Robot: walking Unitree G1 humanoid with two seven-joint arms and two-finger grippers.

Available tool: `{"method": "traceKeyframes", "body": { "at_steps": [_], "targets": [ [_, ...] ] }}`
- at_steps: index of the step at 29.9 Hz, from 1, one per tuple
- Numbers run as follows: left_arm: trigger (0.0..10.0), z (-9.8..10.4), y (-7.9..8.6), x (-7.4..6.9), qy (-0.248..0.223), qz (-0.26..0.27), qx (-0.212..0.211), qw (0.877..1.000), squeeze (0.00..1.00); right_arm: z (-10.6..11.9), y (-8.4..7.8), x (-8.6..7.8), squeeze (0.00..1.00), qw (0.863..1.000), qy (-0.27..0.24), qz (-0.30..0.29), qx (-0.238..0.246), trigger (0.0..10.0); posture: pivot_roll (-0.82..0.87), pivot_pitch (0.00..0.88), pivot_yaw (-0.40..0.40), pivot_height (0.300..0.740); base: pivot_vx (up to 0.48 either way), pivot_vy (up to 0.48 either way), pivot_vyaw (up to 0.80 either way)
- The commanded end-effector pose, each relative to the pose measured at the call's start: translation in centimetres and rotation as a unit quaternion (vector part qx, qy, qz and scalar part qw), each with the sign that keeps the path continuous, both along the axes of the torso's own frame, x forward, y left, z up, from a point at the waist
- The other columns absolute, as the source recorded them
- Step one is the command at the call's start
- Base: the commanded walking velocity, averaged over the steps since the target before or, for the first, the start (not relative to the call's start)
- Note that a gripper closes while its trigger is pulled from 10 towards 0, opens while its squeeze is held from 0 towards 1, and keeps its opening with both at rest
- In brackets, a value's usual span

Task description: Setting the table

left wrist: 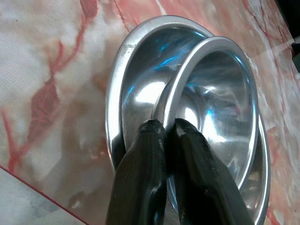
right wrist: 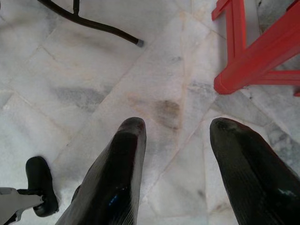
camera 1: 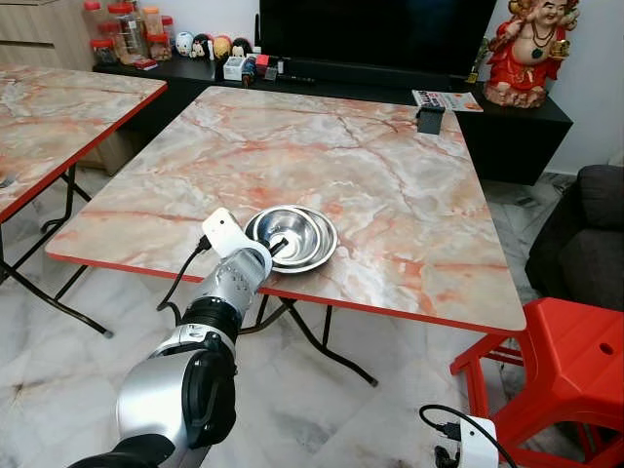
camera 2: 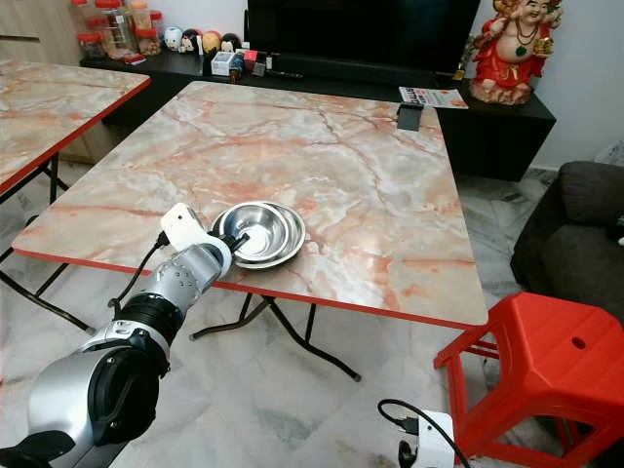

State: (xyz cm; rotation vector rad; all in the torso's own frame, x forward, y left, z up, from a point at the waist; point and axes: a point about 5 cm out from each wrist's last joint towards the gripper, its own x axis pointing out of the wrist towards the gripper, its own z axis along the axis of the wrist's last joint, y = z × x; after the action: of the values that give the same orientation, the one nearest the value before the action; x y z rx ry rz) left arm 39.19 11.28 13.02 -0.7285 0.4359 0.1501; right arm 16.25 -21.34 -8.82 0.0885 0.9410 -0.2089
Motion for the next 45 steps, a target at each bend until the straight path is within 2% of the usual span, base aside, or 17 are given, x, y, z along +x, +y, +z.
{"method": "traceKeyframes", "body": {
  "at_steps": [1, 2, 3, 17, 24, 29, 30, 31, 35, 36, 45],
  "targets": [
    [10.0, 0.5, -0.4, 0.2, -0.007, 0.000, -0.005, 1.000, 0.35, 0.3, -0.5, 0.3, 0.00, 1.000, -0.011, -0.008, -0.004, 10.0, -0.07, 0.000, -0.057, 0.725, 0.000, 0.000, 0.00],
    [10.0, 0.6, -0.4, 0.2, -0.008, 0.000, -0.005, 1.000, 0.35, 0.3, -0.5, 0.3, 0.00, 1.000, -0.011, -0.008, -0.004, 10.0, -0.07, 0.000, -0.057, 0.725, 0.000, 0.000, 0.00],
    [10.0, 0.6, -0.4, 0.2, -0.008, 0.001, -0.006, 1.000, 0.00, 0.3, -0.4, 0.4, 0.00, 1.000, -0.012, -0.008, -0.004, 10.0, -0.07, 0.000, -0.055, 0.725, 0.000, 0.000, 0.00],
    [10.0, 0.5, -0.2, 0.2, -0.011, 0.007, -0.013, 1.000, 0.00, 0.2, -0.2, 0.2, 0.00, 1.000, -0.011, -0.008, -0.001, 10.0, -0.07, 0.000, -0.054, 0.725, 0.000, 0.000, 0.00],
    [10.0, 0.6, -0.8, 0.2, -0.017, -0.014, -0.020, 1.000, 0.00, 0.2, -0.2, 0.2, 0.00, 1.000, -0.010, -0.009, -0.001, 10.0, -0.07, 0.000, -0.053, 0.725, 0.000, 0.000, 0.00],
    [10.0, 0.3, -1.2, 0.1, -0.001, -0.019, -0.026, 0.999, 0.00, 0.2, -0.1, 0.2, 0.00, 1.000, -0.010, -0.009, 0.000, 10.0, -0.07, 0.000, -0.050, 0.725, 0.000, 0.000, 0.00],
    [10.0, 0.4, -1.2, 0.1, -0.003, -0.019, -0.023, 1.000, 0.94, 0.2, -0.1, 0.3, 0.00, 1.000, -0.011, -0.009, 0.000, 10.0, -0.07, 0.000, -0.049, 0.725, 0.000, 0.000, 0.00],
    [10.0, 0.5, -1.1, 0.2, -0.006, -0.016, -0.018, 1.000, 1.00, 0.2, 0.0, 0.3, 0.00, 1.000, -0.011, -0.009, 0.001, 10.0, -0.07, 0.000, -0.048, 0.725, 0.000, 0.000, 0.00],
    [10.0, 0.8, -1.0, 0.3, -0.011, -0.017, -0.013, 1.000, 1.00, 0.2, 0.0, 0.4, 0.00, 1.000, -0.012, -0.009, 0.002, 10.0, -0.07, 0.000, -0.049, 0.725, 0.000, 0.000, 0.00],
    [10.0, 0.9, -0.7, 0.4, -0.012, -0.010, -0.009, 1.000, 0.00, 0.2, 0.0, 0.4, 0.00, 1.000, -0.012, -0.009, 0.001, 10.0, -0.07, 0.000, -0.051, 0.725, 0.000, 0.000, 0.00],
    [10.0, 1.1, -0.3, 0.5, -0.018, 0.006, 0.001, 1.000, 0.00, 0.2, 0.0, 0.4, 0.00, 1.000, -0.012, -0.009, 0.001, 10.0, -0.07, 0.000, -0.049, 0.725, 0.000, 0.000, 0.00]
  ]
}}
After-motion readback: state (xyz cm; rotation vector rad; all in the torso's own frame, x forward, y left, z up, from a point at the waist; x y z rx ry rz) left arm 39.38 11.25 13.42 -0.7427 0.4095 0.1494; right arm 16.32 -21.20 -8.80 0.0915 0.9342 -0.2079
